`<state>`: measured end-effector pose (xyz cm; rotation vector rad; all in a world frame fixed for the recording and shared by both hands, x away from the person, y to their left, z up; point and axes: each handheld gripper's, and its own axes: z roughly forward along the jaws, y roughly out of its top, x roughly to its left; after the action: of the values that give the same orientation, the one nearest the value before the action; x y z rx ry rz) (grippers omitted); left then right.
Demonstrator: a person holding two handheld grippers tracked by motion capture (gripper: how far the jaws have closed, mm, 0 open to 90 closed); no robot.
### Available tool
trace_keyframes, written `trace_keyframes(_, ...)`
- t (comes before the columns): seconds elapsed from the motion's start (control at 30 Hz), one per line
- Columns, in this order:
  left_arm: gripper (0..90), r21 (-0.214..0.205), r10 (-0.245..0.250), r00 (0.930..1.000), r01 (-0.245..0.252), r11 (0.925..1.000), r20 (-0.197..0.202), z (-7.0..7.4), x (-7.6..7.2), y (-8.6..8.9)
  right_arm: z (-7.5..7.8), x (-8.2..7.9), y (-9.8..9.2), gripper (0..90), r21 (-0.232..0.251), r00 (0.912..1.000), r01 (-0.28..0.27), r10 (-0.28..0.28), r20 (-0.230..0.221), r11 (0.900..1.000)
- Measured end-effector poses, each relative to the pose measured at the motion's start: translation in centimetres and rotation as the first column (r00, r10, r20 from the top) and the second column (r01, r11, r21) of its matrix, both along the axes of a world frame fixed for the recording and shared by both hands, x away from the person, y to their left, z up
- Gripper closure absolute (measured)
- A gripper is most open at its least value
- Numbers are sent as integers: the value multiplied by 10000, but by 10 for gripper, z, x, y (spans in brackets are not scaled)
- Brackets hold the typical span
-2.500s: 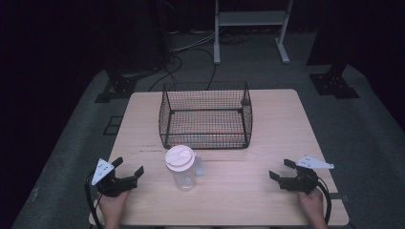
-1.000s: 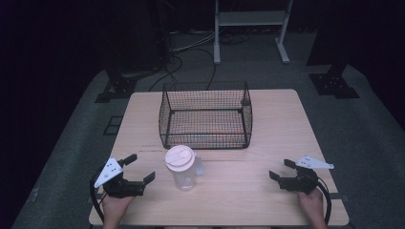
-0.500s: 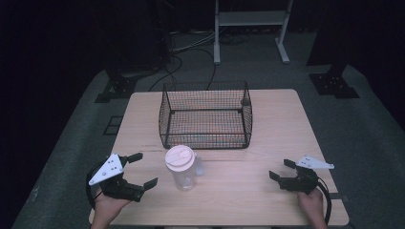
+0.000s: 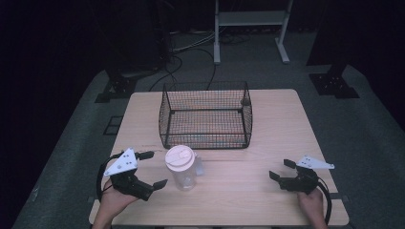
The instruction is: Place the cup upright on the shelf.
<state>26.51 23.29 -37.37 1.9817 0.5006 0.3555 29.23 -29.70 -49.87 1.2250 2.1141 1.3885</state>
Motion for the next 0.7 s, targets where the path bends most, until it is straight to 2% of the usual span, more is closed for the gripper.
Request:
trace_keyframes(0.33,0,525,-368,9991,378,9979,-193,0,11,-15,0,0,0,129,5,10000,-26,26,2,10000)
trace_keyframes(0.7,0,922,-380,9975,434,9948,-593,-7,24,-27,0,0,0,129,21,10000,-60,60,2,10000)
